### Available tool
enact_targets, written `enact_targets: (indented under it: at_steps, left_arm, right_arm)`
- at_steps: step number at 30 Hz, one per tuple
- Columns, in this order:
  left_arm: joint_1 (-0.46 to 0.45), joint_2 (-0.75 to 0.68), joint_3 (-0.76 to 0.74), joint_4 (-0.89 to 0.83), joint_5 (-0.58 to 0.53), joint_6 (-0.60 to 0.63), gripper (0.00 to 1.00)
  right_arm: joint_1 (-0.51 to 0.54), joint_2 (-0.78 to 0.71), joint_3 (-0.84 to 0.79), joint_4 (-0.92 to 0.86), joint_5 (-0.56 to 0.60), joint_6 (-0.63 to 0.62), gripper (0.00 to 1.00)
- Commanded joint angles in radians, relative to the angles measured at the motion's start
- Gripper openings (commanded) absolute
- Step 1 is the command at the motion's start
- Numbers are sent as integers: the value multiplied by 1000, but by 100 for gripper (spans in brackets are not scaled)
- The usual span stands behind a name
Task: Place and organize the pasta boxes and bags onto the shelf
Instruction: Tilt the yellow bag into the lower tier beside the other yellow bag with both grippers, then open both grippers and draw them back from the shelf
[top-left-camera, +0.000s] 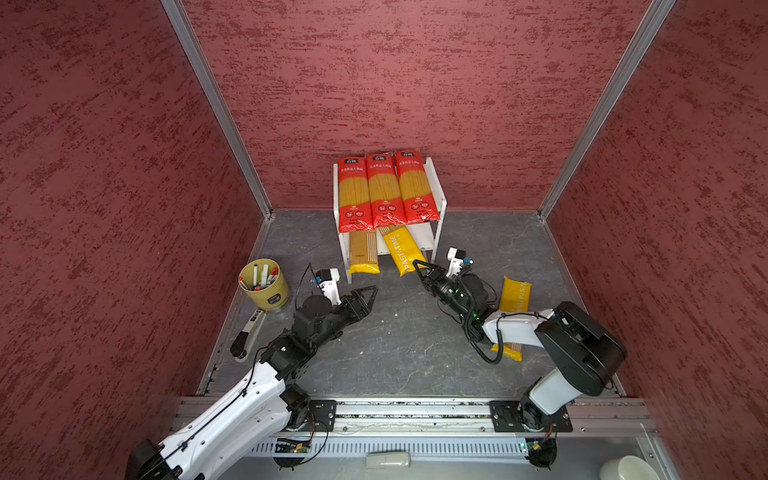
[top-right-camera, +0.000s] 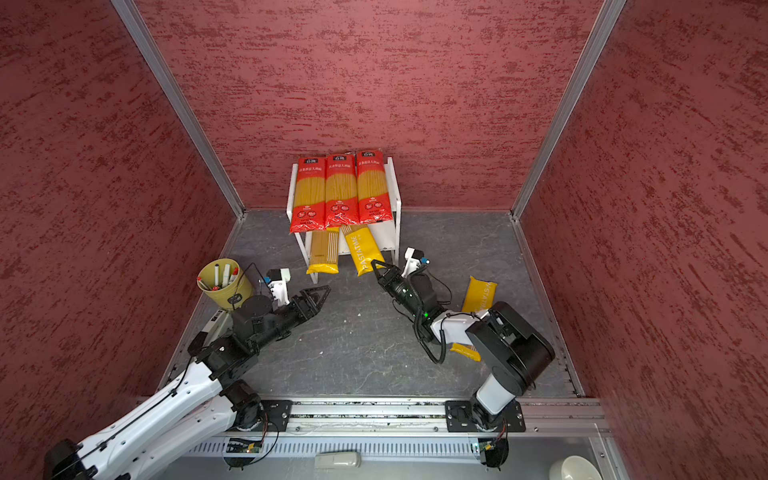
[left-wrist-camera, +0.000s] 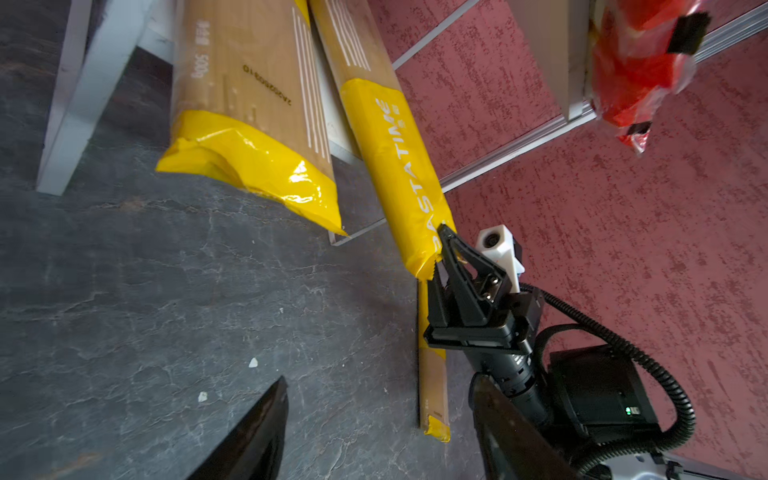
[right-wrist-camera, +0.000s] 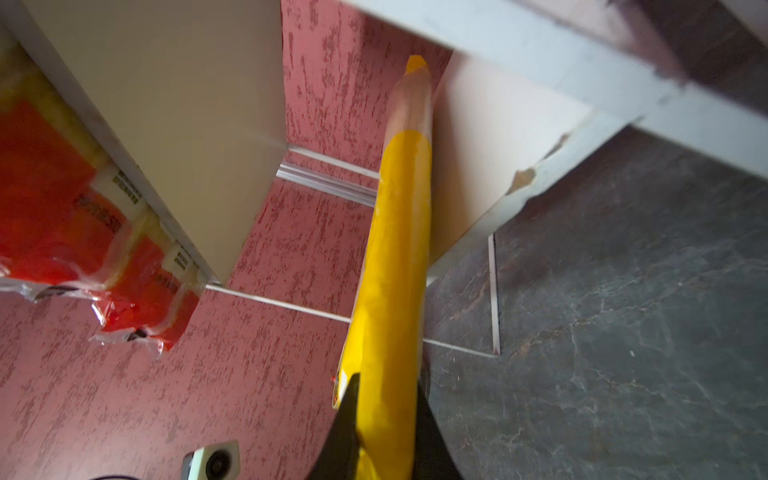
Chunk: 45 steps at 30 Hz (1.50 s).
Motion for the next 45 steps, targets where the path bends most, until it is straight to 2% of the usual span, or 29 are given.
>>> enact_targets:
  at_steps: [1, 6, 10, 15, 30, 35, 39, 42, 45]
  left_arm:
    - [3, 7, -8, -61, -8, 27, 70]
    - [-5, 30, -15, -37, -2, 17, 70]
    - [-13, 32, -13, -41, -9, 20, 70]
    - [-15, 22, -20, -45, -17, 18, 70]
    - [-17, 31, -23, -30, -17, 20, 70]
    - [-17, 28, -23, -33, -19, 24, 70]
    - [-28, 31, -22, -25, -22, 54, 70]
    - [-62, 49, -22, -3, -38, 92, 70]
    - [-141, 98, -17, 45, -77, 167, 70]
  right_arm:
    - [17, -39, 29, 150, 184, 31, 0]
    - [67, 13, 112, 71, 227, 45, 0]
    - [108, 71, 159, 79, 257, 81, 0]
    - [150, 116, 218, 61, 246, 87, 0]
    - [207, 146, 198, 56, 274, 133, 1]
    - [207, 131, 180, 42, 247, 134, 25]
    - [203, 81, 135, -24, 211, 103, 39]
    - [193, 15, 94, -125, 173, 48, 47]
    - [174, -68, 38, -262, 123, -26, 49]
